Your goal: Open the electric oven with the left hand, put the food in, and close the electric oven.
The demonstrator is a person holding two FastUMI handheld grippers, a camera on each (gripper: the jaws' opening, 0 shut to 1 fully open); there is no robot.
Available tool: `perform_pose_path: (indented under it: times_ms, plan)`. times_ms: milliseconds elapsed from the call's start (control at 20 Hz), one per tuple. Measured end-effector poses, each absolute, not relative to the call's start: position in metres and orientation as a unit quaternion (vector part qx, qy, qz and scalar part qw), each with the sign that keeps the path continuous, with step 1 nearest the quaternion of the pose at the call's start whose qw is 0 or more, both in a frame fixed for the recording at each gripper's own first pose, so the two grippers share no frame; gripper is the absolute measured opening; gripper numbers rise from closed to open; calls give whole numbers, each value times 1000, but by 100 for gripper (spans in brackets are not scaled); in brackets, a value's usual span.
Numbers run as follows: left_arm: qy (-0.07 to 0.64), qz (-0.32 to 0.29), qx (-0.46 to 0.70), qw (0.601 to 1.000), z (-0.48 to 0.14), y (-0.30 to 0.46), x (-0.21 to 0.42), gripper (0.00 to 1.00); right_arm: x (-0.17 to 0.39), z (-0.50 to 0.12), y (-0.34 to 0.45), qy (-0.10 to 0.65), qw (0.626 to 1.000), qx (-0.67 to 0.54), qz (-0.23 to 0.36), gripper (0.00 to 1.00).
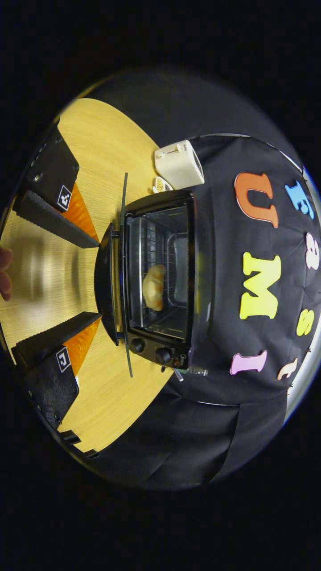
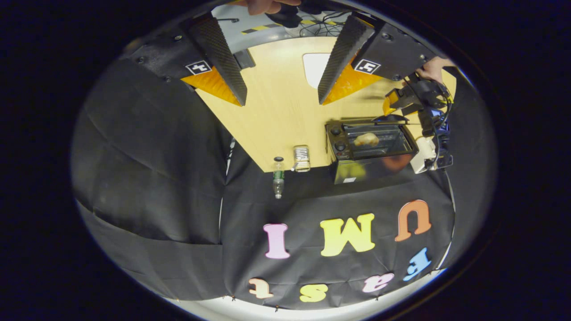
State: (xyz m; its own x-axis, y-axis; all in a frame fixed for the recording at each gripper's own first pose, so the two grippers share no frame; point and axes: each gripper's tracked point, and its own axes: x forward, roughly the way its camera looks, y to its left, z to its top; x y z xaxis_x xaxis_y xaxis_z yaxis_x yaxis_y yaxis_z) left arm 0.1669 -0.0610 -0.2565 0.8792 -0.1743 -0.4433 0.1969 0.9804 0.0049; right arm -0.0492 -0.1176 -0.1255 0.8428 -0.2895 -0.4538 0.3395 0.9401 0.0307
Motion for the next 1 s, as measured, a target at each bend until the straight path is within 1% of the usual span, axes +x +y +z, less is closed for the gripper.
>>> perform_pose_path:
  times_ms: [200, 250, 300, 400, 500, 600, 750, 1000]
  plan:
    - [181, -100, 9, 978, -208, -65, 181, 95, -51, -109, -112, 205, 964, 47, -160, 100]
    - [167, -102, 10, 981, -193, -64, 185, 95, -50, -106, -109, 200, 966, 48, -157, 100]
    - [157, -103, 9, 982, -180, -63, 187, 95, -49, -101, -105, 195, 967, 49, -154, 97]
    - [131, -107, 5, 986, -149, -61, 186, 94, -46, -93, -99, 182, 971, 46, -148, 97]
    - [99, -108, 8, 989, -119, -55, 183, 95, -44, -85, -91, 172, 974, 50, -139, 100]
    - [83, -108, 6, 991, -102, -51, 178, 94, -44, -82, -81, 165, 976, 52, -131, 100]
    - [102, -112, 2, 988, -120, -51, 165, 94, -48, -84, -73, 164, 978, 43, -122, 100]
    - [168, -117, -11, 979, -189, -65, 156, 94, -60, -90, -87, 173, 974, 31, -140, 100]
